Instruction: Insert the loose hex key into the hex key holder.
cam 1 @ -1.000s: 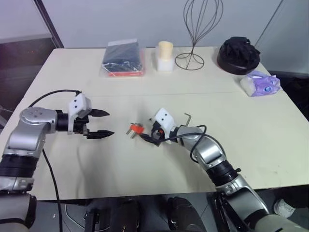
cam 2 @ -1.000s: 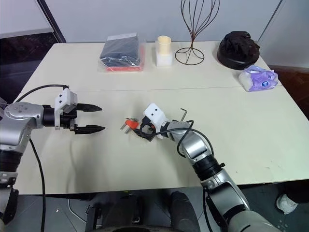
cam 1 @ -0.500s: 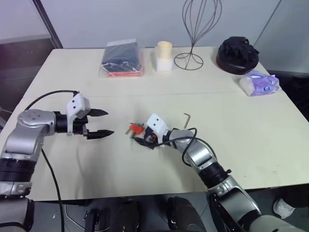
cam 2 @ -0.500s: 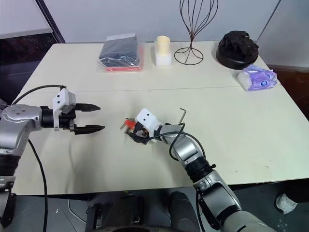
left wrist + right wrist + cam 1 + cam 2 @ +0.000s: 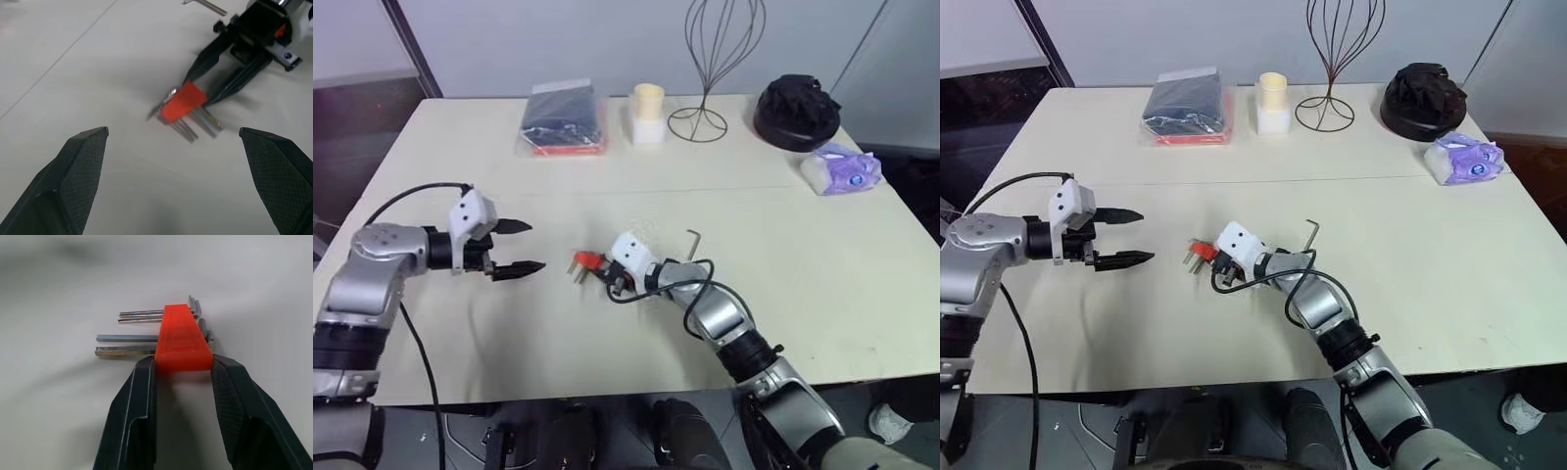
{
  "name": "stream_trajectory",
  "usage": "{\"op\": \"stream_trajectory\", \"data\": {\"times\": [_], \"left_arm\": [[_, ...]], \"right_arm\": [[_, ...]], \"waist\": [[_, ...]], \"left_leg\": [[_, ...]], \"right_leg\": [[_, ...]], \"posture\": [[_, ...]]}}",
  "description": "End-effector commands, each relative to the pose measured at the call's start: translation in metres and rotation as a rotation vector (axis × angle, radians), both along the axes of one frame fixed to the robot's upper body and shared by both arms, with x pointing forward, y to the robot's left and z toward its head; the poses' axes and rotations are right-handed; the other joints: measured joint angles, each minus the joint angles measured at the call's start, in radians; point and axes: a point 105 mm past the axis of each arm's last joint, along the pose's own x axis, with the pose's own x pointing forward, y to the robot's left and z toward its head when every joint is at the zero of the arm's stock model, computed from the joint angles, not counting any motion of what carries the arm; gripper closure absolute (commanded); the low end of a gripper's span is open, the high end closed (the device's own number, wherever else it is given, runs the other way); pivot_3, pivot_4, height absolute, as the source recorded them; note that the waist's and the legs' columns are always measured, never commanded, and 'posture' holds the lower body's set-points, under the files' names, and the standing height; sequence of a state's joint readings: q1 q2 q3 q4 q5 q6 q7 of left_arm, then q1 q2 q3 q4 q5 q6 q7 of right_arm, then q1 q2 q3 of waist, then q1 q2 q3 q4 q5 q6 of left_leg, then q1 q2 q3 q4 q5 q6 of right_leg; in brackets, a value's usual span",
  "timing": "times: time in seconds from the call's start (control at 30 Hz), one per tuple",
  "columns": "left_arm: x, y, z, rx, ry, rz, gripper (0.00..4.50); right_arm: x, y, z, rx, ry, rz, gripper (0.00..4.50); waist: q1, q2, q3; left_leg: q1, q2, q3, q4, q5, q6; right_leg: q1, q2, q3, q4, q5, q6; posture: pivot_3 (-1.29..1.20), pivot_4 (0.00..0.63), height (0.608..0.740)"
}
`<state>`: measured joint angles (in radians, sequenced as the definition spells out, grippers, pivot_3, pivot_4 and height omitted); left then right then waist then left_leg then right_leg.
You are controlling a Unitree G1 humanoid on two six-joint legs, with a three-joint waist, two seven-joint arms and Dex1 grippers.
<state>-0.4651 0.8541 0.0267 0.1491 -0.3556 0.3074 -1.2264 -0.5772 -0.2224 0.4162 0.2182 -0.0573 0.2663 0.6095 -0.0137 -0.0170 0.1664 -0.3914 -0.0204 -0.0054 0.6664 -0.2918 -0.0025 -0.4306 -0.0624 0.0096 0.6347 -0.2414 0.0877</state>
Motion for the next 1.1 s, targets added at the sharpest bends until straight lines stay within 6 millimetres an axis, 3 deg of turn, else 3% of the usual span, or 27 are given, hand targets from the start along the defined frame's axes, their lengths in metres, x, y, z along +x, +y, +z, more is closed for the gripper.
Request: {"op": "stream_trajectory", "data": {"times": [0.03,0.17,0.27,0.37,0.57,0.83,1.1], "left_arm": [[0.011,0.003,0.014,-0.016,-0.066,0.023,0.0],[0.033,0.002,0.022,-0.123,-0.07,0.081,0.0],[0.049,-0.008,0.029,-0.212,-0.066,0.091,0.0],[0.062,-0.032,0.045,-0.353,-0.043,0.062,0.0],[0.069,-0.075,0.062,-0.494,-0.013,-0.038,0.0],[0.07,-0.113,0.068,-0.544,0.009,-0.151,0.0],[0.073,-0.127,0.069,-0.559,0.007,-0.181,0.0]], "right_arm": [[0.017,-0.014,0.07,-0.011,-0.338,0.014,3.49],[0.026,-0.037,0.119,-0.105,-0.619,0.039,3.49],[0.027,-0.05,0.139,-0.222,-0.815,0.08,3.49],[0.028,-0.06,0.154,-0.288,-0.955,0.115,3.49],[0.028,-0.062,0.155,-0.316,-1.049,0.162,3.49],[0.02,-0.056,0.154,-0.297,-1.091,0.203,3.49],[0.014,-0.052,0.152,-0.281,-1.091,0.218,3.49]], "waist": [[-0.001,0.0,0.0],[-0.001,0.0,0.0],[-0.001,0.0,0.0],[0.001,-0.001,0.0],[-0.012,-0.001,0.0],[-0.019,-0.001,0.0],[-0.021,-0.001,0.0]], "left_leg": [[0.0,0.0,0.0,0.0,0.0,0.0],[0.0,0.0,0.0,0.0,0.0,0.0],[0.0,0.0,0.0,0.0,0.0,0.0],[0.0,-0.001,0.001,0.001,0.0,0.0],[-0.001,0.0,0.002,0.0,0.0,0.0],[-0.001,0.0,0.002,0.001,0.0,0.0],[-0.001,0.0,0.002,0.001,0.0,0.0]], "right_leg": [[0.0,0.0,0.0,0.0,0.0,0.0],[0.0,0.001,-0.001,0.0,0.0,0.0],[0.0,0.001,-0.001,0.0,0.0,0.0],[0.0,0.001,-0.001,0.0,0.0,0.0],[0.0,0.001,0.0,0.0,0.0,0.0],[0.0,0.001,0.0,0.001,0.0,0.0],[0.0,0.001,0.0,0.0,0.0,0.0]], "posture": [[0.0,0.15,0.74],[0.0,0.15,0.74],[0.0,0.15,0.74],[0.0,0.15,0.74],[0.0,0.15,0.74],[0.0,0.15,0.74],[0.0,0.15,0.74]]}}
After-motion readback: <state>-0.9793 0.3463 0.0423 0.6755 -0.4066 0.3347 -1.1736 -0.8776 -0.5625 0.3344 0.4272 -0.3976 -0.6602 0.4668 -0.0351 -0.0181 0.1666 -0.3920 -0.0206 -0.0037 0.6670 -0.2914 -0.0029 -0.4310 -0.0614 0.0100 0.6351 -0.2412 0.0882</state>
